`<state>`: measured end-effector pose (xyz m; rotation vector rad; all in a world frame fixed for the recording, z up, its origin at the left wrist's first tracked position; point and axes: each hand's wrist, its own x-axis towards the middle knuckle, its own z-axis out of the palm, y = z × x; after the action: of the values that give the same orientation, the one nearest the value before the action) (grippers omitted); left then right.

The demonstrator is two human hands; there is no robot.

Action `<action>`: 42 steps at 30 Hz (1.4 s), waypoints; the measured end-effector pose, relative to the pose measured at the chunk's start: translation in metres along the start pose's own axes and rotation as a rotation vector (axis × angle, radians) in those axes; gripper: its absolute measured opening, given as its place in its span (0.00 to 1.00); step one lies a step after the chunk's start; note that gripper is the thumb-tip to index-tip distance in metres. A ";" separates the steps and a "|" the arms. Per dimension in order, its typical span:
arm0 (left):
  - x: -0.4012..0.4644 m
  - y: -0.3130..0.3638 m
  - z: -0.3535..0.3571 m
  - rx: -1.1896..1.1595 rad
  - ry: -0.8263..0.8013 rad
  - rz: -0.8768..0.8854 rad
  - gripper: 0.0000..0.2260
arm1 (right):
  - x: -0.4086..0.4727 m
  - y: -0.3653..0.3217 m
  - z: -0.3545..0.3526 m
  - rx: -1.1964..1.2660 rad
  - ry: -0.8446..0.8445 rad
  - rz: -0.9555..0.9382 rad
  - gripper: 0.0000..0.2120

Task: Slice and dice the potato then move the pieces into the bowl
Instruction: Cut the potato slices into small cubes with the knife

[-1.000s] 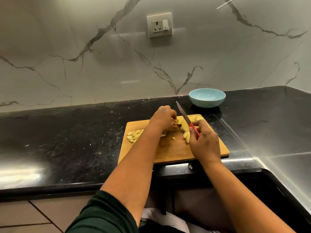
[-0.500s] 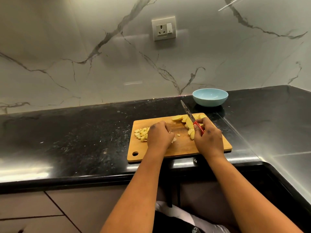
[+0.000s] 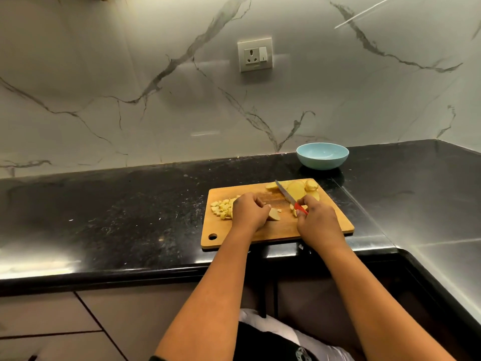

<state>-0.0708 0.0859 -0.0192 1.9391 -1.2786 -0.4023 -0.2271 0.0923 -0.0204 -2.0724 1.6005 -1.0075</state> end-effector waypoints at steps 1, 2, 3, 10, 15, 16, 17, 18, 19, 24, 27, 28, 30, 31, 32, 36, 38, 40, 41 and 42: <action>0.000 -0.002 -0.001 0.018 -0.007 0.013 0.05 | -0.002 -0.004 -0.005 -0.006 -0.037 0.018 0.10; -0.001 -0.004 -0.002 0.026 -0.017 0.027 0.03 | -0.004 -0.007 -0.009 -0.024 -0.072 0.030 0.10; -0.002 -0.007 -0.004 0.036 -0.027 0.047 0.04 | -0.005 -0.012 -0.014 -0.064 -0.112 0.041 0.11; -0.007 -0.011 0.001 0.221 -0.093 0.241 0.14 | -0.011 -0.035 -0.035 -0.272 -0.103 0.059 0.11; -0.004 -0.013 0.001 0.181 -0.087 0.226 0.15 | -0.008 -0.038 -0.030 -0.364 -0.193 0.009 0.15; -0.003 -0.013 0.000 0.175 -0.101 0.229 0.14 | -0.007 -0.038 -0.028 -0.373 -0.215 0.005 0.15; -0.002 -0.013 -0.001 0.167 -0.110 0.230 0.13 | -0.006 -0.038 -0.028 -0.382 -0.232 -0.002 0.15; -0.001 -0.014 -0.001 0.161 -0.109 0.232 0.13 | -0.006 -0.038 -0.027 -0.394 -0.250 -0.008 0.15; -0.001 -0.014 -0.001 0.157 -0.100 0.237 0.13 | -0.005 -0.039 -0.027 -0.400 -0.273 -0.009 0.15; -0.006 -0.016 0.008 0.167 -0.016 0.266 0.11 | -0.004 -0.043 -0.025 -0.357 -0.324 0.027 0.16; -0.006 -0.016 0.009 0.172 -0.014 0.257 0.11 | -0.003 -0.047 -0.024 -0.362 -0.317 0.035 0.16; -0.006 -0.016 0.008 0.172 -0.015 0.255 0.11 | -0.002 -0.049 -0.024 -0.369 -0.312 0.033 0.16; -0.006 -0.016 0.008 0.172 -0.018 0.257 0.11 | -0.002 -0.052 -0.024 -0.387 -0.296 0.023 0.16; -0.006 -0.016 0.008 0.171 -0.019 0.258 0.11 | -0.002 -0.053 -0.025 -0.397 -0.291 0.018 0.16; -0.006 -0.015 0.008 0.171 -0.021 0.257 0.11 | -0.003 -0.054 -0.025 -0.406 -0.290 0.015 0.17; -0.006 -0.016 0.008 0.171 -0.023 0.250 0.11 | -0.004 -0.055 -0.027 -0.438 -0.282 0.005 0.16; -0.006 -0.016 0.009 0.177 -0.023 0.250 0.11 | -0.005 -0.054 -0.028 -0.454 -0.276 0.000 0.16; -0.006 -0.016 0.009 0.180 -0.027 0.248 0.11 | -0.006 -0.053 -0.029 -0.468 -0.276 0.000 0.17; -0.006 -0.016 0.008 0.178 -0.029 0.246 0.11 | -0.005 -0.053 -0.029 -0.467 -0.279 -0.002 0.17; -0.006 -0.016 0.008 0.178 -0.031 0.246 0.11 | -0.004 -0.052 -0.029 -0.458 -0.285 -0.005 0.17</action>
<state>-0.0681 0.0911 -0.0371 1.8944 -1.5973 -0.2012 -0.2114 0.1172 0.0316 -2.3729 1.7916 -0.3354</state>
